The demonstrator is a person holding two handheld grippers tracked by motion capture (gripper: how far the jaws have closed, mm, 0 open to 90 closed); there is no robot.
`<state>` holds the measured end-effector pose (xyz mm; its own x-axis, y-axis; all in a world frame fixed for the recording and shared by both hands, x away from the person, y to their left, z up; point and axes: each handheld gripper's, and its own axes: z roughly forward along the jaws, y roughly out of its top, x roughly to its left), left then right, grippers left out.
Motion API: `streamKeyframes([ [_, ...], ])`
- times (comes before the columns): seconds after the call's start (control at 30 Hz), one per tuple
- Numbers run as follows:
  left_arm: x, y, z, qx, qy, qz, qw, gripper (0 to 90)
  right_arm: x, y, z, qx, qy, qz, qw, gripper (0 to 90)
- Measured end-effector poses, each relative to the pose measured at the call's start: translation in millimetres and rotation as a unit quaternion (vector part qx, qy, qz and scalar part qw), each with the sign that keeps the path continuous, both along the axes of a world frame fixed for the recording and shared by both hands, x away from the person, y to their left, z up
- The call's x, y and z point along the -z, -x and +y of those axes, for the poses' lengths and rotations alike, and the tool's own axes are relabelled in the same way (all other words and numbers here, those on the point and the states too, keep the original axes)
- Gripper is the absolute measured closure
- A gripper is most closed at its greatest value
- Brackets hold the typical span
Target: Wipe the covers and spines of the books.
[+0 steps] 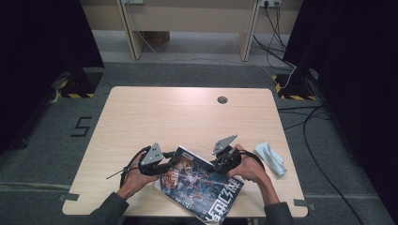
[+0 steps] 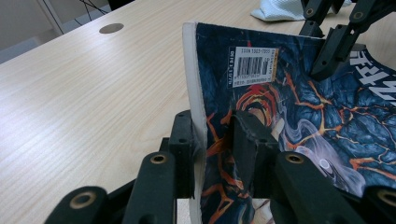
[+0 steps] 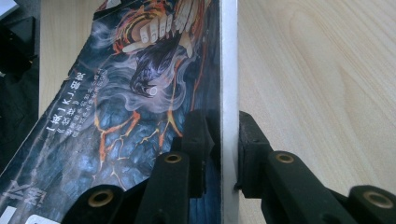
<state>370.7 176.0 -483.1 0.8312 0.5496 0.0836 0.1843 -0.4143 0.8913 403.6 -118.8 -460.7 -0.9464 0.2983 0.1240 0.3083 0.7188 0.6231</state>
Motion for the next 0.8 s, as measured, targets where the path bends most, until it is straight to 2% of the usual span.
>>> streamKeyframes([
  [0.17, 0.9, -0.8, 0.0, -0.009, 0.000, -0.002, 1.0000, 68.2, -1.8, 1.9, 1.7, 0.008, 0.002, -0.004, 1.0000, 78.9],
  [0.3, 2.8, -2.8, 0.3, -0.028, 0.004, 0.002, 0.9996, 65.9, -6.8, 4.5, 4.1, 0.017, 0.000, -0.005, 0.9998, 82.1],
  [0.43, 4.5, -4.6, 2.2, -0.044, 0.010, 0.004, 0.9990, 64.6, -10.4, 8.4, 9.7, 0.025, 0.017, -0.012, 0.9995, 82.8],
  [0.5, 3.6, -4.6, 4.2, -0.047, 0.016, 0.011, 0.9987, 63.8, -11.3, 9.9, 12.9, 0.031, 0.027, -0.015, 0.9991, 82.8],
  [0.57, 2.4, -2.8, 6.7, -0.053, 0.013, 0.014, 0.9984, 61.4, -13.7, 9.6, 14.4, 0.034, 0.029, -0.014, 0.9989, 82.8],
  [0.63, 1.6, -1.0, 10.3, -0.065, 0.018, 0.024, 0.9974, 55.9, -15.7, 9.4, 15.1, 0.038, 0.031, -0.014, 0.9987, 82.8],
  [0.73, -0.2, 7.1, 18.0, -0.073, 0.011, 0.033, 0.9967, 51.4, -22.6, 8.6, 13.9, 0.039, 0.036, -0.018, 0.9984, 82.8],
  [0.8, -1.2, 14.5, 23.4, -0.085, 0.009, 0.049, 0.9951, 48.3, -27.0, 8.4, 13.6, 0.047, 0.045, -0.025, 0.9975, 82.9],
])
